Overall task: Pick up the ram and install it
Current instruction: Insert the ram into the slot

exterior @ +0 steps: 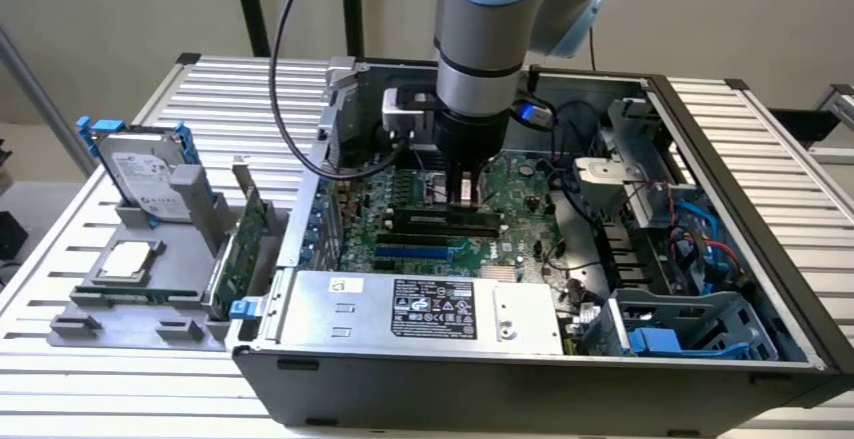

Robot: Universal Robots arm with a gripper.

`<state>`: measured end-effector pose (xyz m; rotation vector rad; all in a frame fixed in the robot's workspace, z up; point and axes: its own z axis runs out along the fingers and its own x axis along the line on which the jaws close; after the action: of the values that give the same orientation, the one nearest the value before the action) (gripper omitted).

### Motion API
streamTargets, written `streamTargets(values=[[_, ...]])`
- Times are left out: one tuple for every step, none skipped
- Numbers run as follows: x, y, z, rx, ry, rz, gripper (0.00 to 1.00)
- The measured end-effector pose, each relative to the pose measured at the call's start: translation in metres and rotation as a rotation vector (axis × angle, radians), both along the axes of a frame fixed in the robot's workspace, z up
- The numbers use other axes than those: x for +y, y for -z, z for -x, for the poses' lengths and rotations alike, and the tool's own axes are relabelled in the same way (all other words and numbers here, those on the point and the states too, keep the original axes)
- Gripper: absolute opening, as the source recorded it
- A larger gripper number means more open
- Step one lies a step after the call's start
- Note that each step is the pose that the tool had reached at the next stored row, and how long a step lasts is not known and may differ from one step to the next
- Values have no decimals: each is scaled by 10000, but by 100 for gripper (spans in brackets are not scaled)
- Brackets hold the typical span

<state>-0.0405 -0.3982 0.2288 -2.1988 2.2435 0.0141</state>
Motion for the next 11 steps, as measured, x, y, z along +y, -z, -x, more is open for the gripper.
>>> streamTargets(values=[[1,4,0,-3,0,-1,0],[1,7,0,-5,1,-1,0],[2,9,0,-7,0,0,0],[3,11,0,-8,0,0,0],[5,11,0,-8,1,0,0],[6,11,1,-8,1,1,0],[6,12,0,-8,0,0,0],[6,12,1,-8,1,0,0],[6,12,0,-8,1,0,0],[6,11,0,-8,0,0,0],[6,11,0,-8,0,1,0]])
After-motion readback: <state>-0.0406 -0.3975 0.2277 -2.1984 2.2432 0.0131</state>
